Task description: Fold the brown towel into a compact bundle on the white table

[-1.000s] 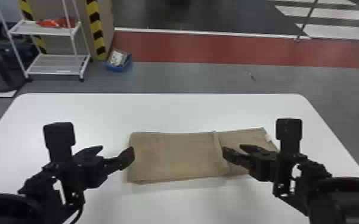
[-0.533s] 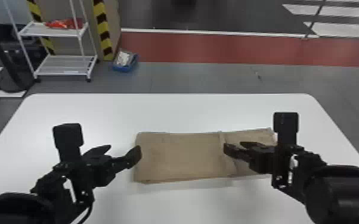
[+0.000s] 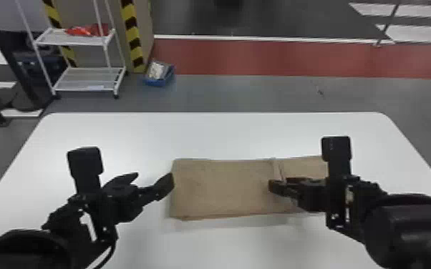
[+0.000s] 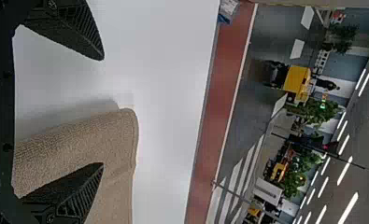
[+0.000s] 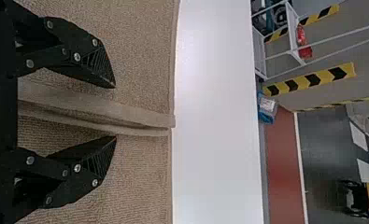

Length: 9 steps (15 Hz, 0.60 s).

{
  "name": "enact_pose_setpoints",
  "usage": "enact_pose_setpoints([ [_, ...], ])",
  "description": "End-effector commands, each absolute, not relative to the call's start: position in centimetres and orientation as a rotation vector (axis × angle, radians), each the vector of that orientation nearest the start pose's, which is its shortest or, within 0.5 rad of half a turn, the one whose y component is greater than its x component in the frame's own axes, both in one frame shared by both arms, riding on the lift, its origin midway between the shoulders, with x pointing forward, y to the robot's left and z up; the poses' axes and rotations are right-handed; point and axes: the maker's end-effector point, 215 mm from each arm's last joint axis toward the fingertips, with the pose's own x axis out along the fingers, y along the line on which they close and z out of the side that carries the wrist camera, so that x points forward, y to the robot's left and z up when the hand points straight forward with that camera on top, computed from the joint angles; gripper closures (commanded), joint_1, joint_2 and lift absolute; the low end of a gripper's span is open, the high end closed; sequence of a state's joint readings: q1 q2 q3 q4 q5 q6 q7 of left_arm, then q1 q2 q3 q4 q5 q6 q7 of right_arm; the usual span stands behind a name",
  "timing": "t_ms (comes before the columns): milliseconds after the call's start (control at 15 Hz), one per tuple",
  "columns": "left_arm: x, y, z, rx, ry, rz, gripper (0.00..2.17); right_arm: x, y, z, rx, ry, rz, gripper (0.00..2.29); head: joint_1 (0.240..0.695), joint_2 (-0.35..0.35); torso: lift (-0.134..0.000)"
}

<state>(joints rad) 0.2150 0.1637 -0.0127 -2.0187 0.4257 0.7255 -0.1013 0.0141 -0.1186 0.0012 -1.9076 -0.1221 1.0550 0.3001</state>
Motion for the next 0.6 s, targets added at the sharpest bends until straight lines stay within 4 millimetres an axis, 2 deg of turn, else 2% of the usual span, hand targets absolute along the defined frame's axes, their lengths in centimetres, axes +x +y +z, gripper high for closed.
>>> enact_pose_setpoints([
  [0, 48.66, 16.7, -41.44, -0.247, 0.499, -0.304, 0.08, 50.29, -18.44, -45.78, 0.085, 0.744, 0.324, 0.59, 0.695, -0.024, -0.124],
  [133, 48.68, 16.64, -41.35, -0.249, 0.497, -0.304, 0.09, 50.31, -18.07, -45.67, 0.084, 0.74, 0.331, 0.65, 0.695, -0.02, -0.124],
  [200, 48.72, 16.66, -41.27, -0.249, 0.494, -0.304, 0.09, 50.37, -18.1, -45.59, 0.085, 0.735, 0.331, 0.79, 0.695, -0.018, -0.124],
  [533, 48.58, 16.38, -41.31, -0.254, 0.497, -0.311, 0.09, 50.43, -18.33, -45.28, 0.088, 0.721, 0.329, 0.8, 0.695, -0.02, -0.124],
])
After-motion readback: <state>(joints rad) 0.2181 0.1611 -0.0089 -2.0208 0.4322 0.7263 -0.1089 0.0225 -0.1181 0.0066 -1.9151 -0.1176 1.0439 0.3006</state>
